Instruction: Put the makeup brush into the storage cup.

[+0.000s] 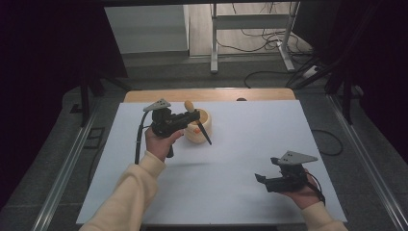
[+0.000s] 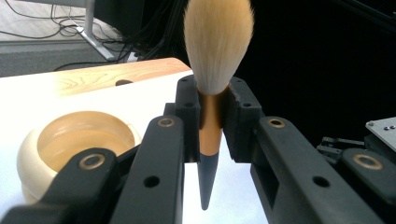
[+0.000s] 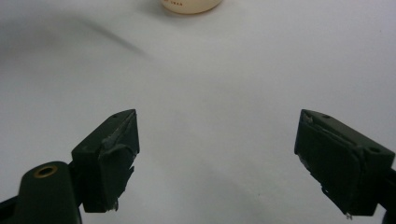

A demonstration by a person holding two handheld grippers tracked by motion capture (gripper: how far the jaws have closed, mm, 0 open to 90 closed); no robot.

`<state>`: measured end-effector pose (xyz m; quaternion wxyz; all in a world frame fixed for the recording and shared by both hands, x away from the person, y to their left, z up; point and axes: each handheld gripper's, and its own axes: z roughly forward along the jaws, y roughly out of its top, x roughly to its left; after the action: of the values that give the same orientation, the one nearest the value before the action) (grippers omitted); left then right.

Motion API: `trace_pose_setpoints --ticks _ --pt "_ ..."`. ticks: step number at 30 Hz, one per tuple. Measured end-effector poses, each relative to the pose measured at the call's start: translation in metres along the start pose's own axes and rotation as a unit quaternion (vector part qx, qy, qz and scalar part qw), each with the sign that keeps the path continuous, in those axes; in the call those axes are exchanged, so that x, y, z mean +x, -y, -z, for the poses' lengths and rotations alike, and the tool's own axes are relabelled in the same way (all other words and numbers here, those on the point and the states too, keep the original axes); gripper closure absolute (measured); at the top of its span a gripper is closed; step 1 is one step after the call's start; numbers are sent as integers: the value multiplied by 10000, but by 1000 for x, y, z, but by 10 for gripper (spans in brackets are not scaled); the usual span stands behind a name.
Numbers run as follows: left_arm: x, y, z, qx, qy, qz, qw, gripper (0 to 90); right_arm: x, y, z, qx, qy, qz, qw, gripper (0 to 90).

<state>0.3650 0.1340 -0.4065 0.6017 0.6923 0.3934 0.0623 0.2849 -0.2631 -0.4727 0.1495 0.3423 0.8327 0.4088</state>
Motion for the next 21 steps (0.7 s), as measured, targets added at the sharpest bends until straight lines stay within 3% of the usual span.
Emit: trace_pose_setpoints --ticks 21 --pt "16 -19 -5 -12 -252 -1 9997 783 -1 0 0 43 57 -48 10000 119"
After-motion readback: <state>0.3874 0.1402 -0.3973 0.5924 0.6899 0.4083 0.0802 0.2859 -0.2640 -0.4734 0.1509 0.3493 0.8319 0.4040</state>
